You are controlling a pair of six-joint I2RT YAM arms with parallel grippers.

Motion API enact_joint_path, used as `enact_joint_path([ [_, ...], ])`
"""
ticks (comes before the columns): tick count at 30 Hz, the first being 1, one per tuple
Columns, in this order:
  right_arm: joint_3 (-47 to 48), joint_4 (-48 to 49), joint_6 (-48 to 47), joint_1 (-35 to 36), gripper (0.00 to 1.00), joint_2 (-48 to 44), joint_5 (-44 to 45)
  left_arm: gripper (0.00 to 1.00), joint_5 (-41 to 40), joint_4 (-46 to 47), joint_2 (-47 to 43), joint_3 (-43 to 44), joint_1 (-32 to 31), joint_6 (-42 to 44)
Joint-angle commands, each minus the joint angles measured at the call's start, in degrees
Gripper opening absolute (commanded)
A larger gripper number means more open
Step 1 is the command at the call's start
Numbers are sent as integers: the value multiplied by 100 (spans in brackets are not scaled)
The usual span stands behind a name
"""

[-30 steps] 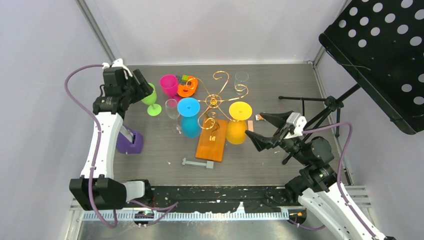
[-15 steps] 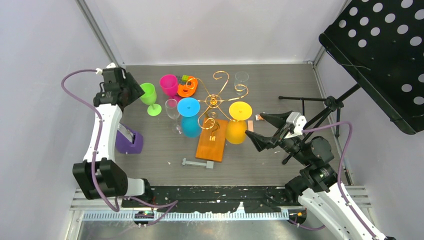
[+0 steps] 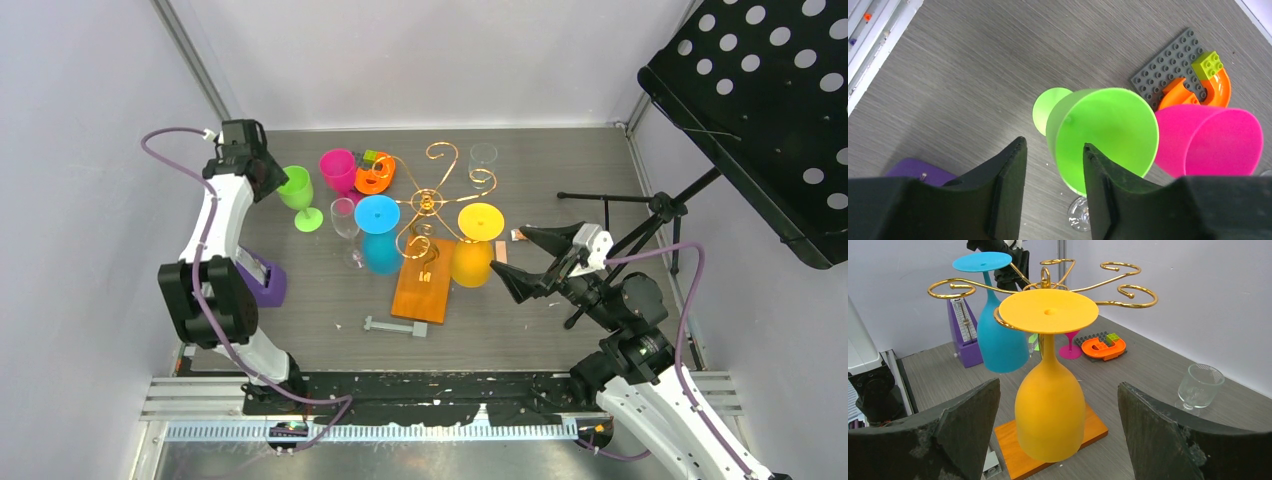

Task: Place the wine glass upside down on the wine glass rack
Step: Pick up the wine glass at the center of the board.

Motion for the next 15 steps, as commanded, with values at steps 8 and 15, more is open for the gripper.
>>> enact_joint_path([
  [8, 94, 136, 12, 0, 93, 54, 105, 29, -139, 58, 614, 434, 31, 177],
  [15, 190, 54, -10, -2, 93, 34, 105, 2, -302, 8, 435, 432, 35, 276],
])
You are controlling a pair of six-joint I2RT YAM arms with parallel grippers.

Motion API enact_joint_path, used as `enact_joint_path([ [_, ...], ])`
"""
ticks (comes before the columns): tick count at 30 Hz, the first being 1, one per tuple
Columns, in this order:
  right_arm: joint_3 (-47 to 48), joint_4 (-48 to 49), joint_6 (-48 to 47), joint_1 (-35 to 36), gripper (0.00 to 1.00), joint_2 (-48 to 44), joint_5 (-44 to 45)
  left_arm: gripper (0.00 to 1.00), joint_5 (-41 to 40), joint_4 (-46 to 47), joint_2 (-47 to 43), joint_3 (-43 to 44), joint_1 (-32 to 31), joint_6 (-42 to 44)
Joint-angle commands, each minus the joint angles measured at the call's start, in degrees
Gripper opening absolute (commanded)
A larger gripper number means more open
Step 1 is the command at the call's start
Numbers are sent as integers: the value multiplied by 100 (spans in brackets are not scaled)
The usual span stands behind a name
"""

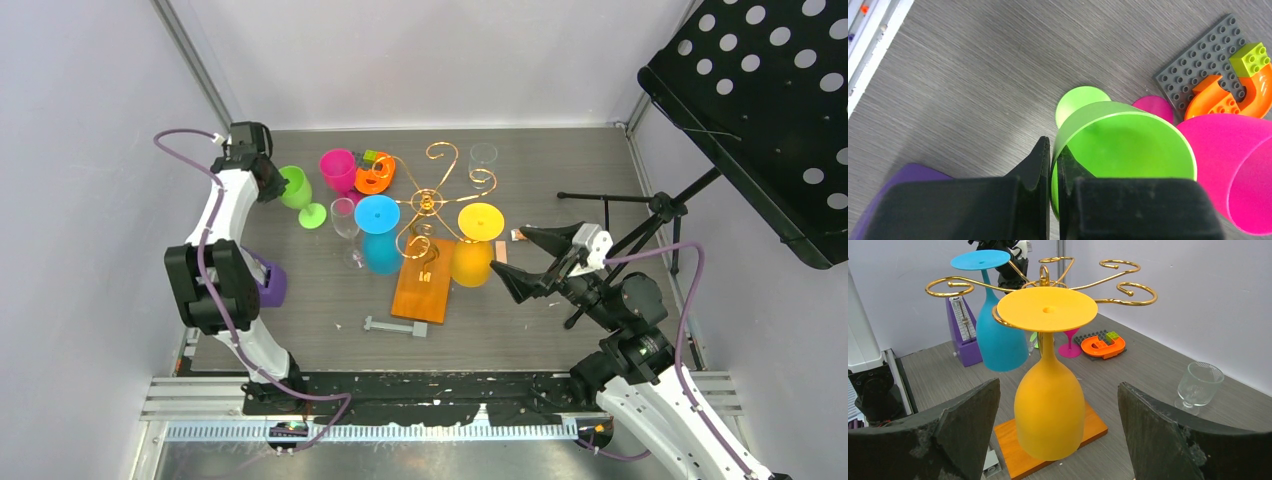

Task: Place the wine glass upside down on the wine glass rack
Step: Pick up the wine glass at the center of the board, then turn the wine glass upside down at the wine rack.

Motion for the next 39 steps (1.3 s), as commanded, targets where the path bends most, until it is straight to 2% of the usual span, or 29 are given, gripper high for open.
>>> enact_joint_path([
  [1, 199, 81, -8, -2, 93, 29, 90, 0, -326, 8, -328, 253, 35, 102],
  [5, 270, 39, -4, -3, 94, 19, 89, 0, -599, 90, -921, 122, 40, 89],
  [10, 571, -192, -79, -7, 93, 9, 359, 0, -856, 282, -2066, -213, 35, -97],
  [16, 1359, -1202, 8, -3, 93, 83, 1760, 0, -1209, 453, -3655, -631, 35, -197],
  [20, 1816, -1754, -17, -5, 92, 51, 2359, 0, -1039, 650, -4558, -909, 35, -384],
  [23, 2389, -2142, 203, -2, 92, 159, 2504, 0, -633, 875, -5163, -999, 35, -585],
  [27, 3449, -2890, 418, -2, 92, 816, 1932, 0, 192, 900, -5442, -491, 35, -779],
  [31, 4536, -3520, 882, -2, 91, 1712, 1169, 0, 1916, 1395, -5590, -353, -23, -1292],
  [34, 5079, -3441, 1292, 2, 89, 2330, 611, 0, 2308, 1898, -5726, -452, -473, -1297],
  [37, 5554, -3245, 1867, 9, 89, 2779, 120, 0, 1651, 1914, -5807, -424, -1690, -728],
  [39, 5706, -3104, 2080, 65, 89, 3001, 94, 0, 1173, 1913, -5776, -475, -2525, -482],
])
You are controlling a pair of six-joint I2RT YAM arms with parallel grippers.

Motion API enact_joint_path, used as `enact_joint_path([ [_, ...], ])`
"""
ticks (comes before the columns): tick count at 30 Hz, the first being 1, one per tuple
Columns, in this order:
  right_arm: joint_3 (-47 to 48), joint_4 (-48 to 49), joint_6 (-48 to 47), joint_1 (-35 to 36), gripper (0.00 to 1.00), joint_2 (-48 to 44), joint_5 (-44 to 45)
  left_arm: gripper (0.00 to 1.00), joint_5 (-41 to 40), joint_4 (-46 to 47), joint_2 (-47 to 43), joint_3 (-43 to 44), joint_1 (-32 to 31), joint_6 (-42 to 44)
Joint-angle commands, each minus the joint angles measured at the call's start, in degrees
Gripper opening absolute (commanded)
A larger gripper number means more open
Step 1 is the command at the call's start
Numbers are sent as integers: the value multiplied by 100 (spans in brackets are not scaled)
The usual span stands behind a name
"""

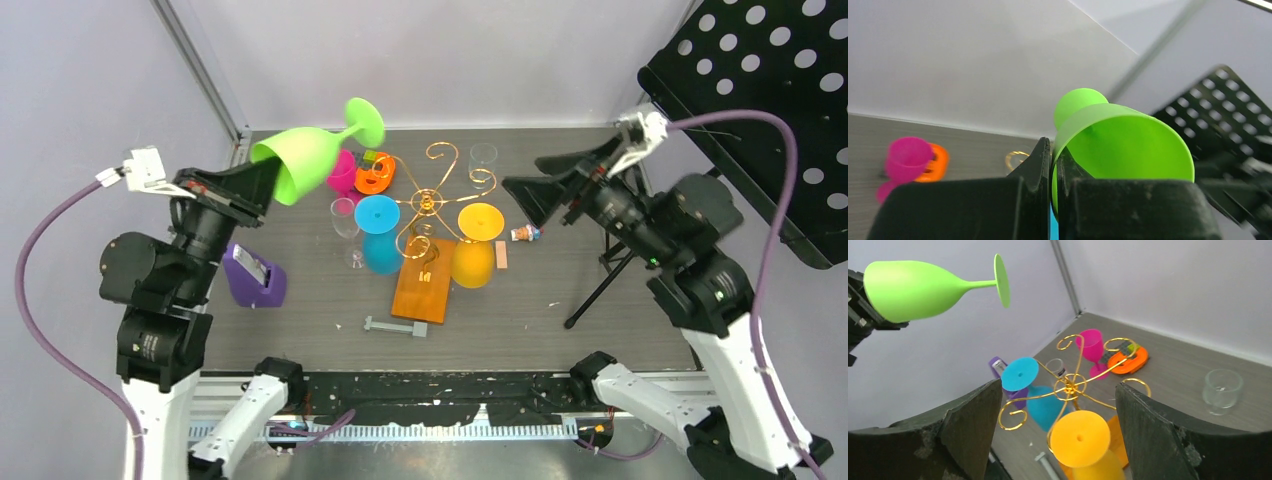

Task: Place the wine glass upside down on the wine glass rack
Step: Turn the wine glass upside down at the wine rack.

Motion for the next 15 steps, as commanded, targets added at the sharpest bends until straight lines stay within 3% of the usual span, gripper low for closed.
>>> enact_joint_path([
  [1, 445, 222, 834, 95, 90, 459, -592, 0, -523, 508, 11, -13, -1567, 531],
  [7, 557, 411, 981, 560, 91, 687, -9, 0, -1394, 775, 181, -297, -2843, 769],
  [15, 555, 602, 1110, 975, 91, 926, 246, 0, -1576, 899, 403, -313, -3453, 883],
])
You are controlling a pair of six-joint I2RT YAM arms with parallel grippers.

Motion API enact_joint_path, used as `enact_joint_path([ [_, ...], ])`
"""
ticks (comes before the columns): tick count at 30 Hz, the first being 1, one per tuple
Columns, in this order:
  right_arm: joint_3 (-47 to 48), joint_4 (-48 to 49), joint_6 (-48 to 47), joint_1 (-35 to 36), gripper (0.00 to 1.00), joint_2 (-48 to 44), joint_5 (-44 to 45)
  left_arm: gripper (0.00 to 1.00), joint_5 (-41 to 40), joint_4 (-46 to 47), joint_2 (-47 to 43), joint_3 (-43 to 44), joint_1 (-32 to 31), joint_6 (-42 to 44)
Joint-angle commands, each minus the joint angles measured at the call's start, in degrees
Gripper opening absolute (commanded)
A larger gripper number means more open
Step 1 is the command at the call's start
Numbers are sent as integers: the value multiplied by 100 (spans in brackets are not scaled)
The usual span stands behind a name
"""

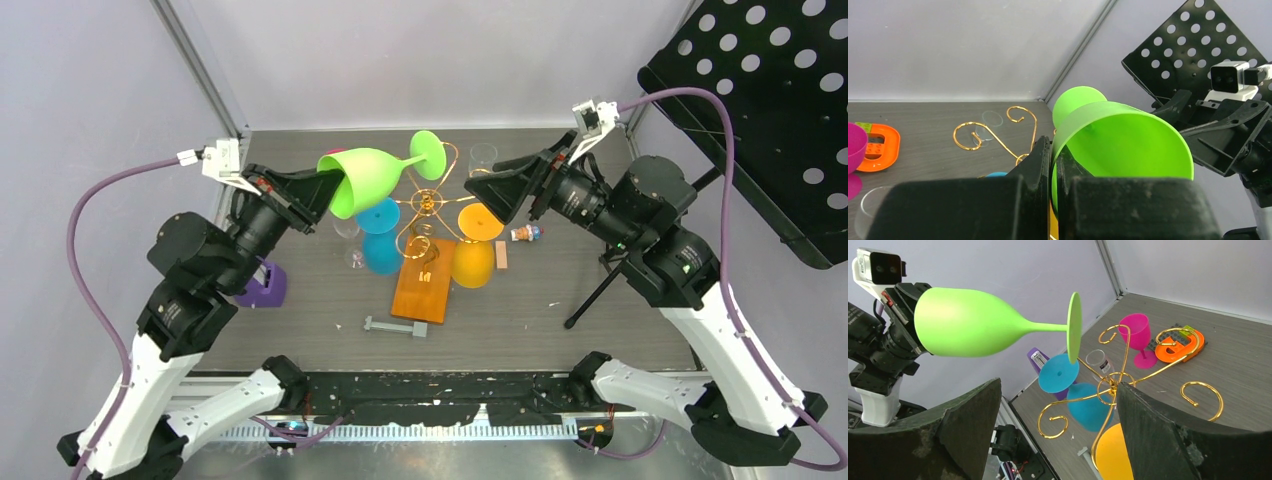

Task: Place the wine glass upside down on the wine glass rack
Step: Turn the wine glass upside down at the wine rack.

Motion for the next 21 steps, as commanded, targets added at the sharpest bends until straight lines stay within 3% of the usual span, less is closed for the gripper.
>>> enact_joint_path([
  [1, 289, 328, 153, 133, 90, 195, 257, 0, -301, 534, 54, 8, -289, 187],
  [11, 580, 128, 55, 200, 69, 673, 570, 0, -488, 652, 215, 30, -848, 304],
  [19, 786, -135, -118, 221, 27, 927, 465, 0, -426, 806, 305, -16, -1131, 321],
  [21, 801, -188, -177, 214, 15, 912, 495, 7, -390, 882, 283, -61, -1164, 318],
])
